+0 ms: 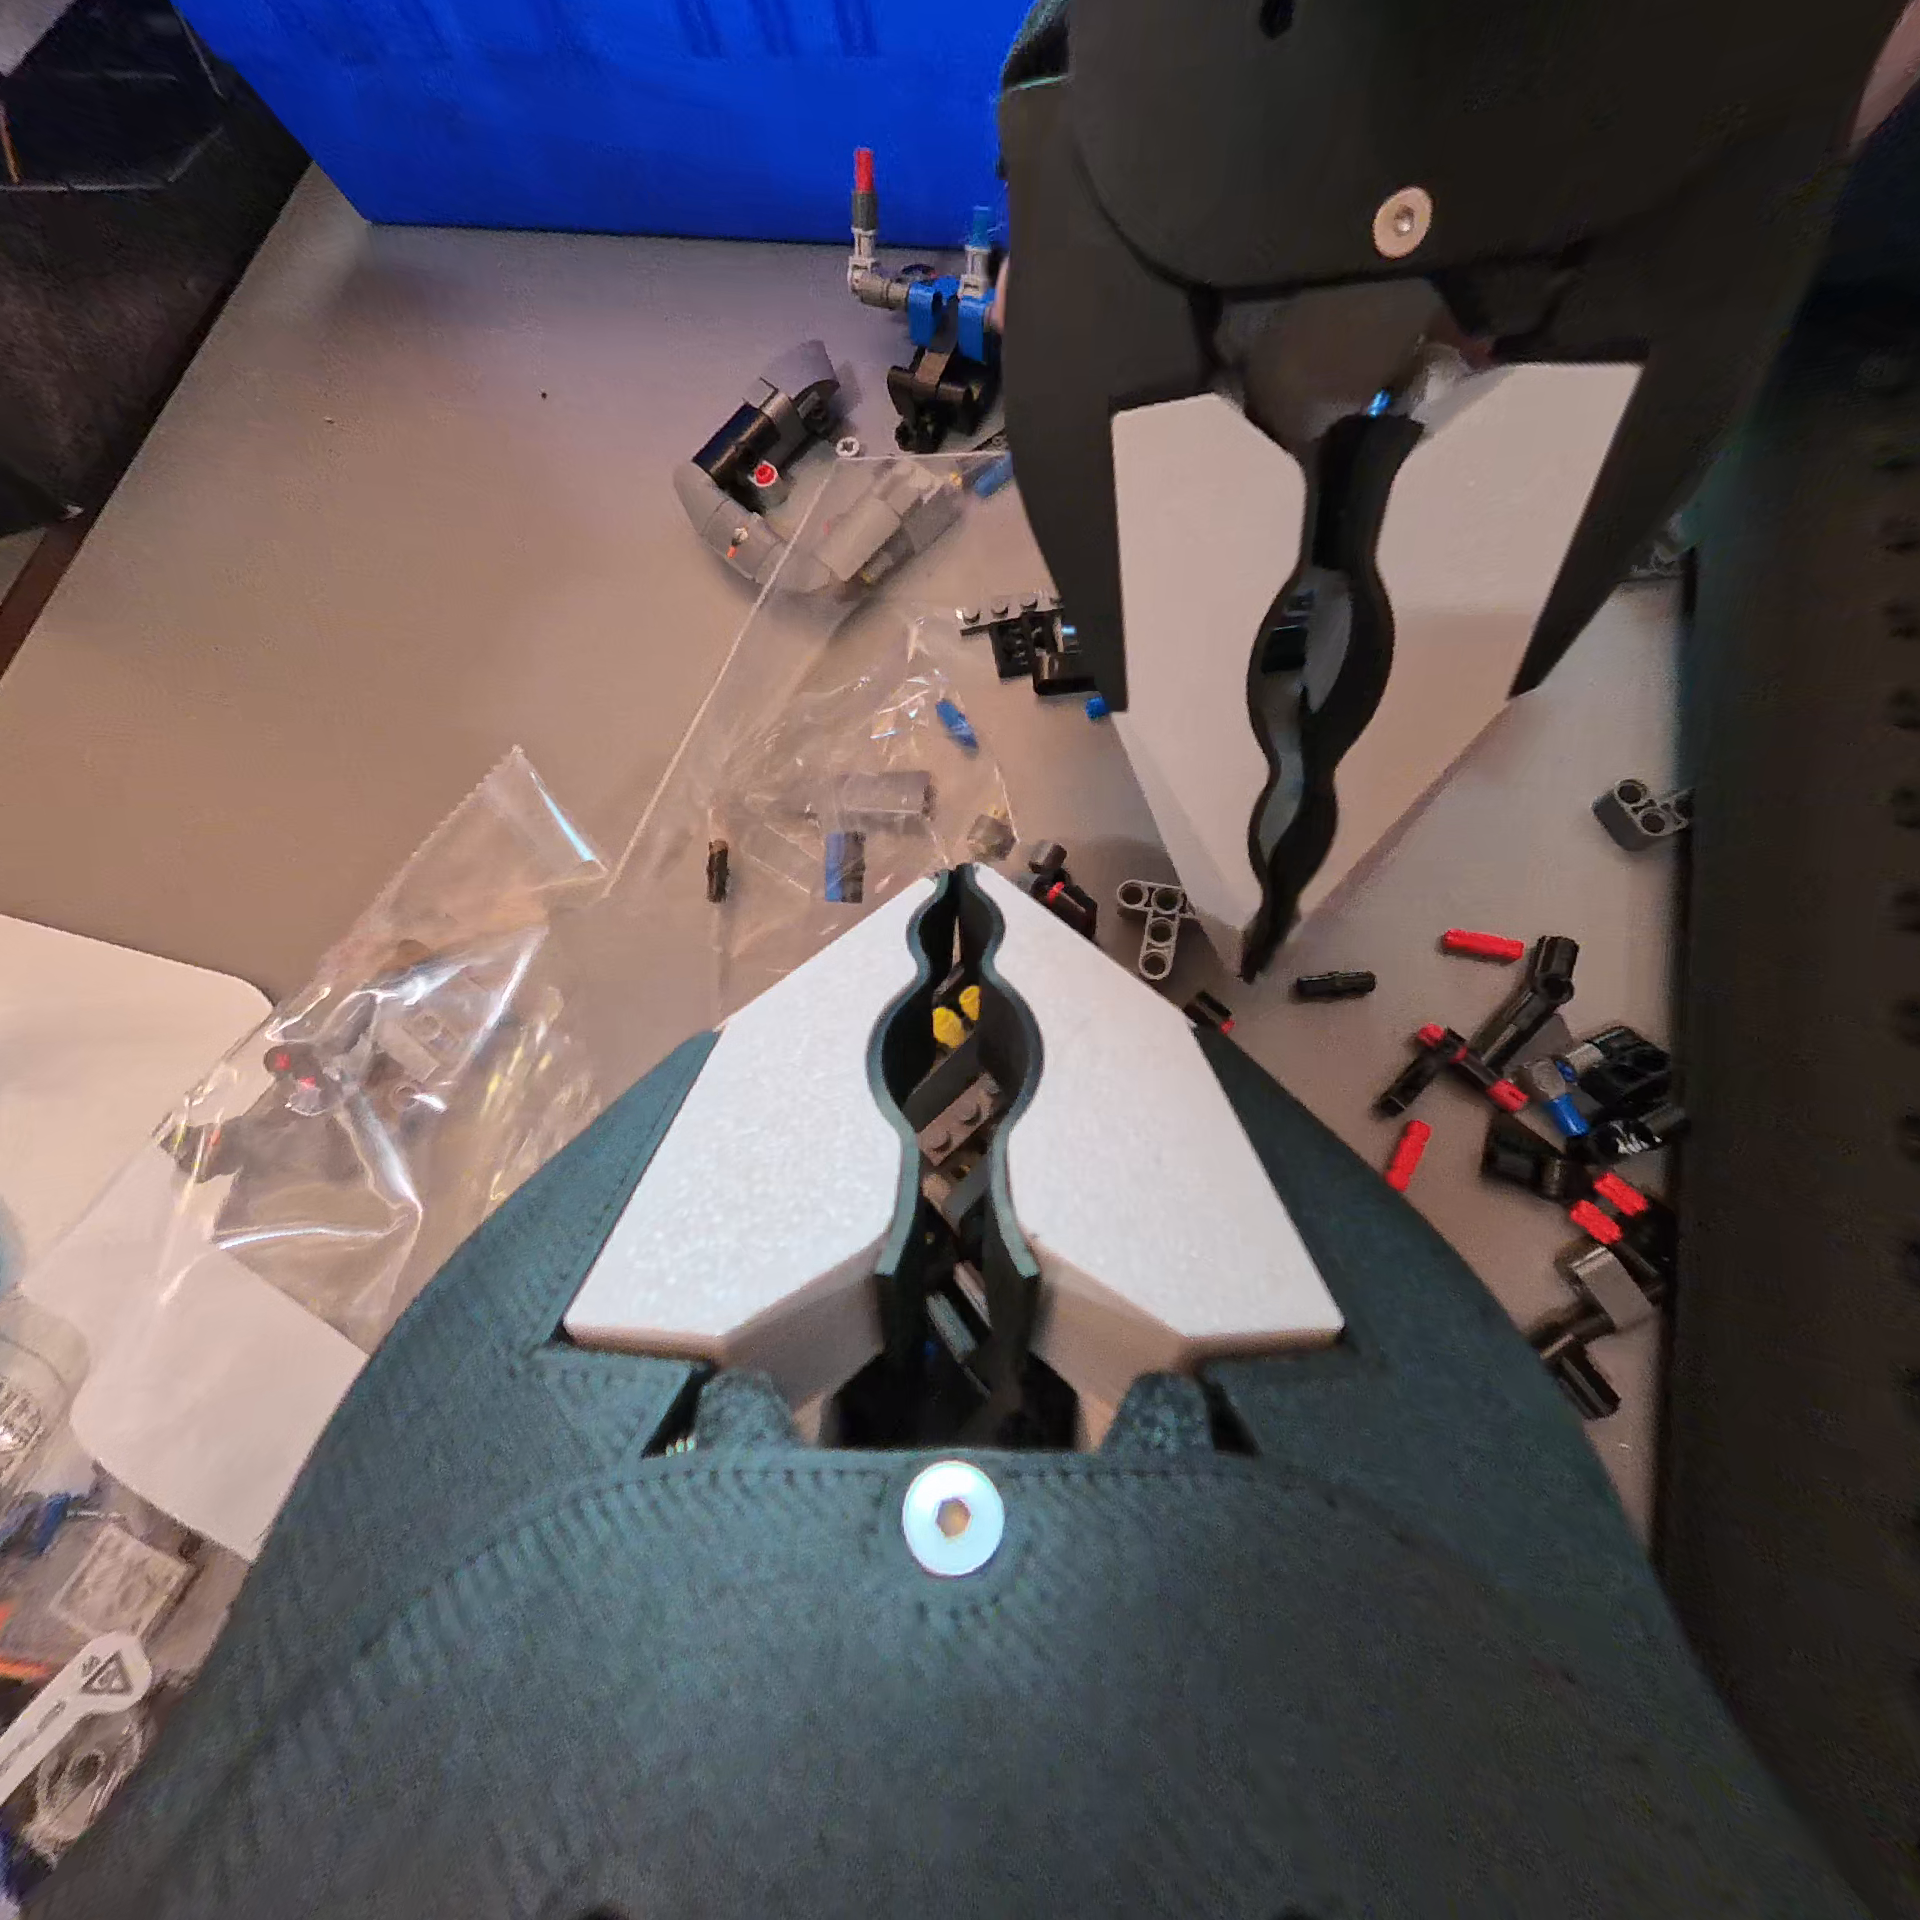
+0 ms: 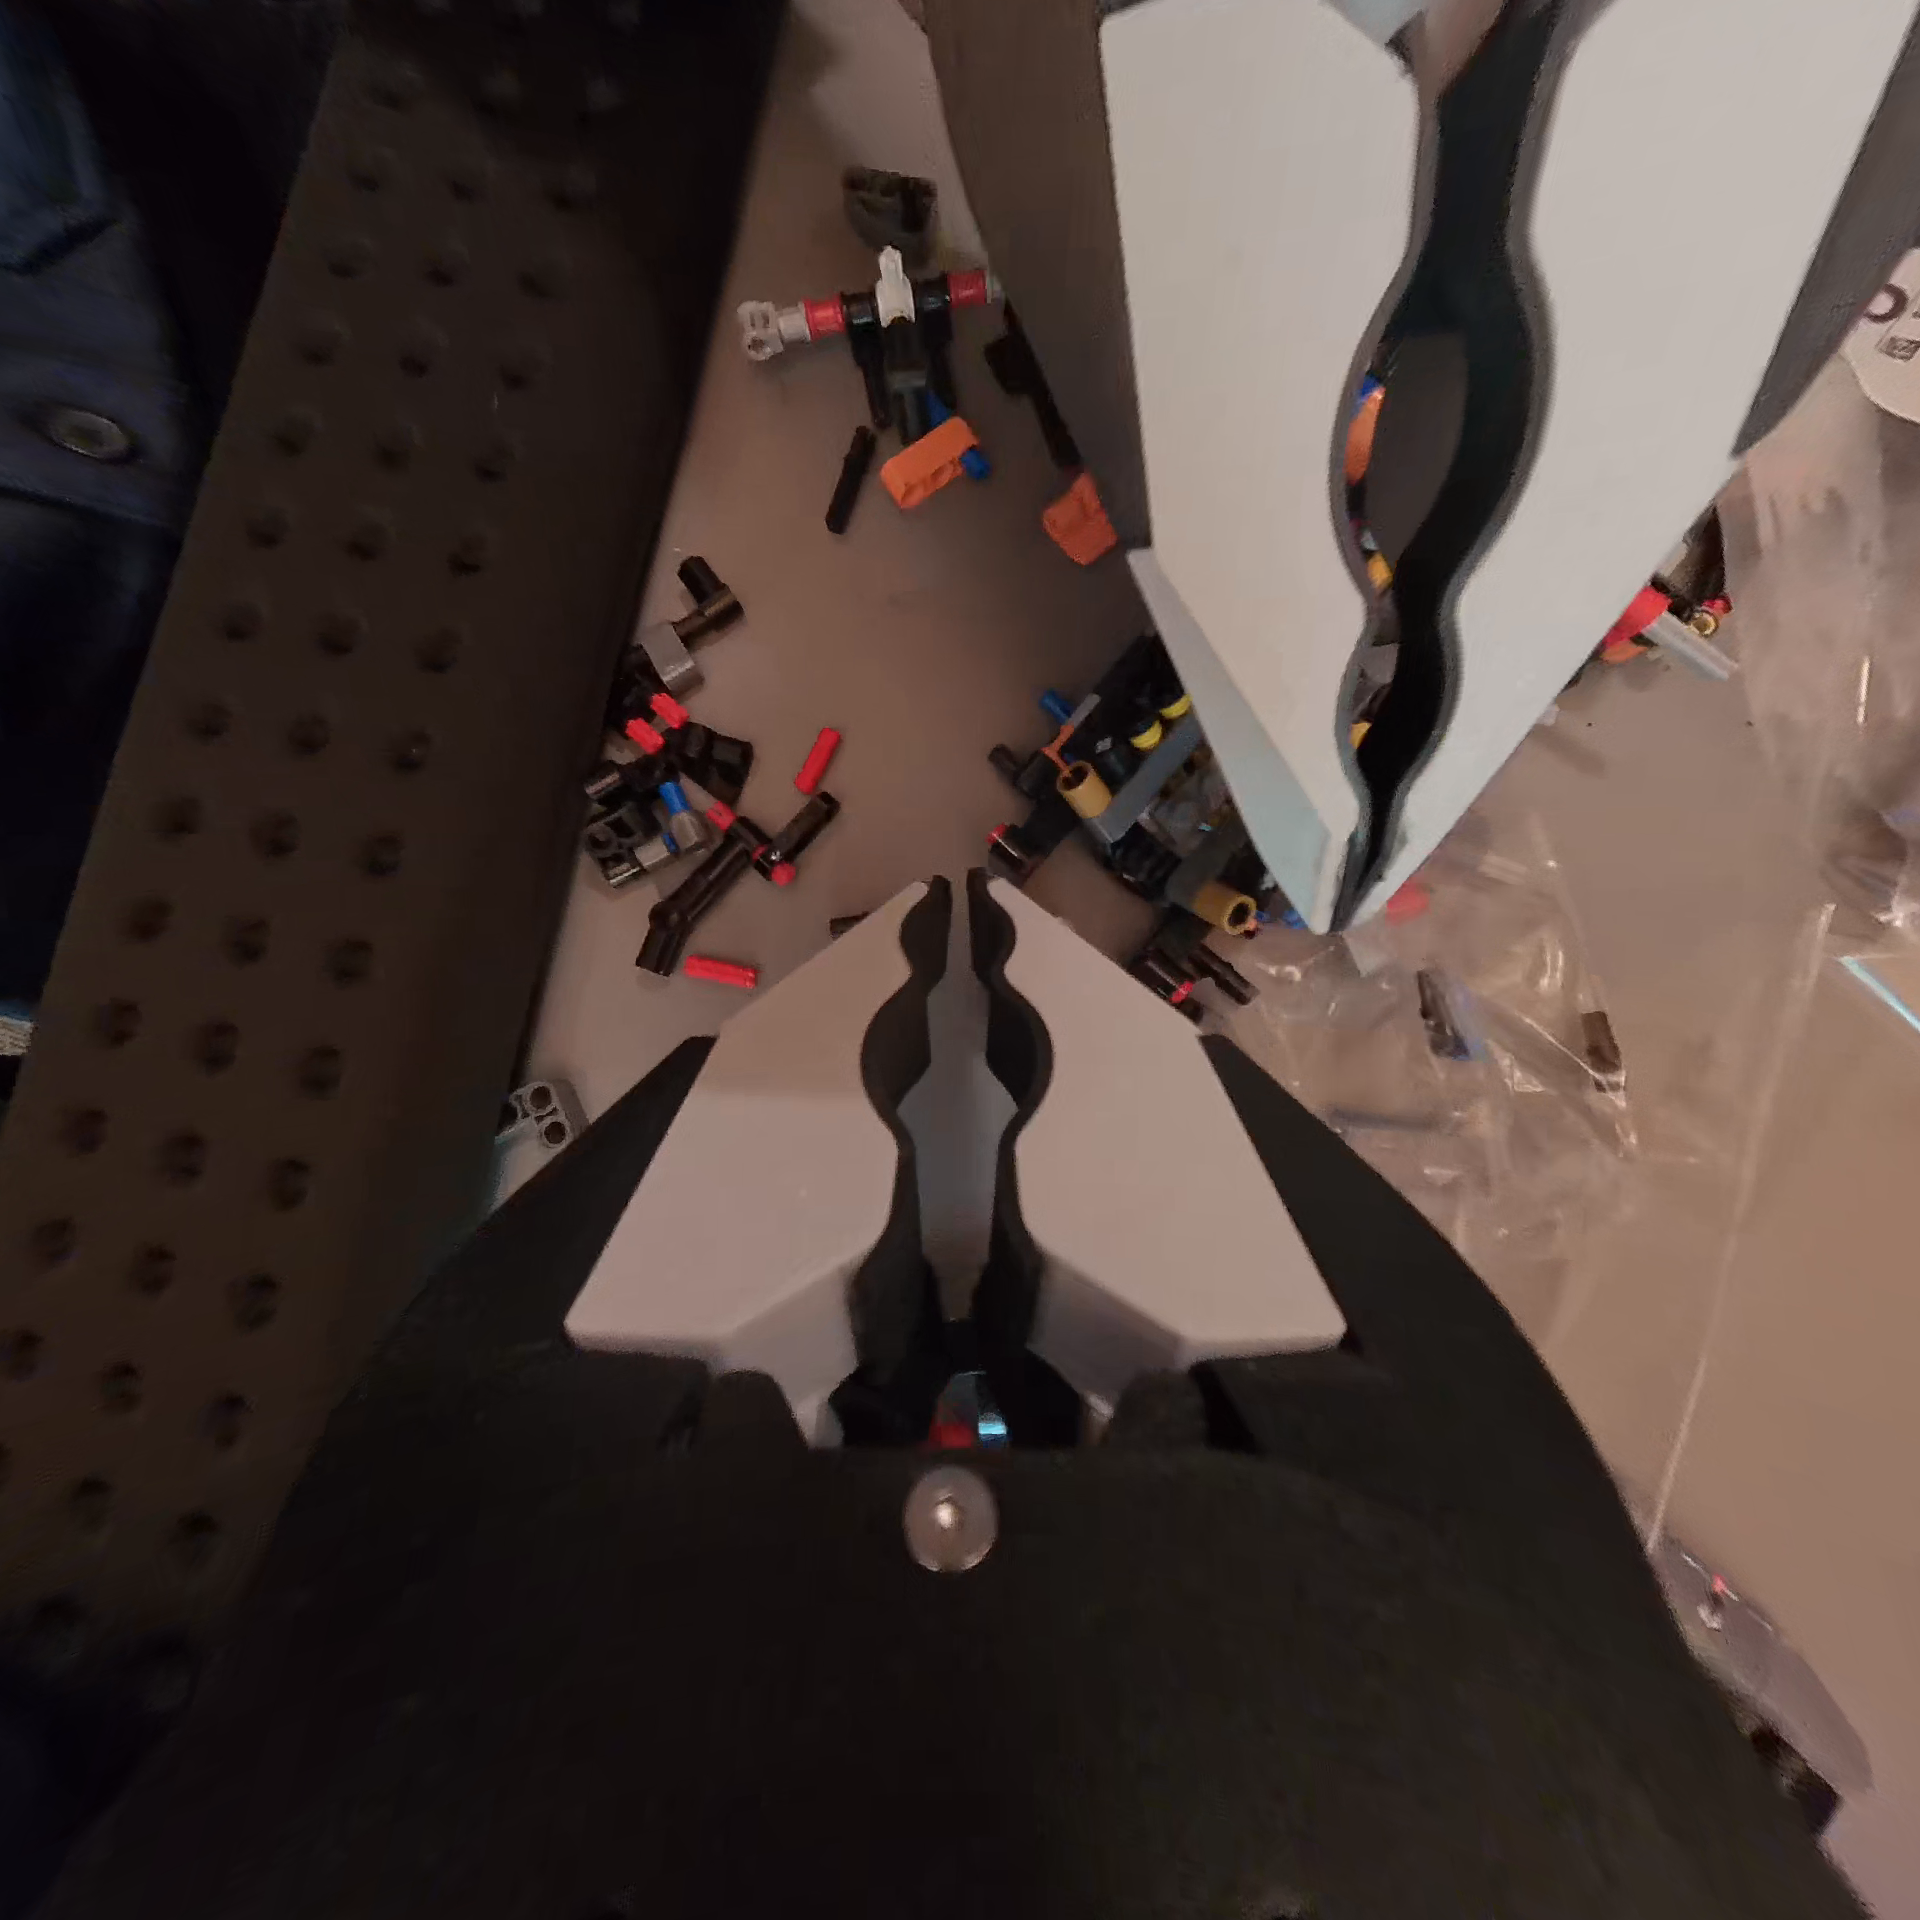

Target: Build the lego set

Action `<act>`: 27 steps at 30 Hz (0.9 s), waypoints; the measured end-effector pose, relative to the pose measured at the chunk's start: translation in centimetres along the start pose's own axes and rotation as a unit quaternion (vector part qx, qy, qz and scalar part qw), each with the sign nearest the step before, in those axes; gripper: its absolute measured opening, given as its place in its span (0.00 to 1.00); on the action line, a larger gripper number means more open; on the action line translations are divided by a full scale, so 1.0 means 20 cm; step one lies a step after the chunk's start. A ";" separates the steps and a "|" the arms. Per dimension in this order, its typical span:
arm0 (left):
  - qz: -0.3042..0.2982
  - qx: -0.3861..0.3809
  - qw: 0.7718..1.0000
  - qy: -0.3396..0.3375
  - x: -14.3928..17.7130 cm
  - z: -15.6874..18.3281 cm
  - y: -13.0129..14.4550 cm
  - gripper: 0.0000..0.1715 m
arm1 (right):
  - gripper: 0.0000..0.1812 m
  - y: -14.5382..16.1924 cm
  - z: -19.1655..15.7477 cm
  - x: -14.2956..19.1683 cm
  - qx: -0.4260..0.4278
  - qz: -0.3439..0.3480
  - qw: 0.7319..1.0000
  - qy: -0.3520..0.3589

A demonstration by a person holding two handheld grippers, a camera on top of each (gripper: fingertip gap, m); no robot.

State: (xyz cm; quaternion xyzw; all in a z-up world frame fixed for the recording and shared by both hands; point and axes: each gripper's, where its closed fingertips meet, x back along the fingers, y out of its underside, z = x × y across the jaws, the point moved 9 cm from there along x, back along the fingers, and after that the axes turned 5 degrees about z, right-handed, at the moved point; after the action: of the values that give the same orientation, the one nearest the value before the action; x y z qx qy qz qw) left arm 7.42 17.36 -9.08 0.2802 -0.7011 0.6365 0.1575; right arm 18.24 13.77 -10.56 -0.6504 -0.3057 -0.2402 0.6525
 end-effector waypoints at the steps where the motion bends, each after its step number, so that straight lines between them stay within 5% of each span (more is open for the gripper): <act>1: 0.002 0.001 1.000 -0.001 0.00 0.00 0.00 0.00 | 0.00 0.00 0.00 0.00 0.007 -0.004 1.000 0.008; 8: -0.003 0.004 1.000 0.006 0.00 0.01 0.00 0.00 | 0.00 -0.01 0.01 0.04 0.014 0.017 0.999 0.030; 15: -0.003 0.012 1.000 0.013 0.00 0.01 0.01 0.00 | 0.00 -0.01 0.12 0.15 -0.030 0.056 0.990 0.128; 27: 0.005 0.021 1.000 0.017 0.00 0.01 0.00 0.00 | 0.01 0.01 0.16 0.17 -0.040 0.041 0.982 0.183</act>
State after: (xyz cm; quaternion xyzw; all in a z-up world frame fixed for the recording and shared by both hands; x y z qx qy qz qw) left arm 7.33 17.23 -9.11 0.2693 -0.6861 0.6566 0.1598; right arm 20.50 17.35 -8.50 -0.6329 -0.1448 -0.3399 0.6804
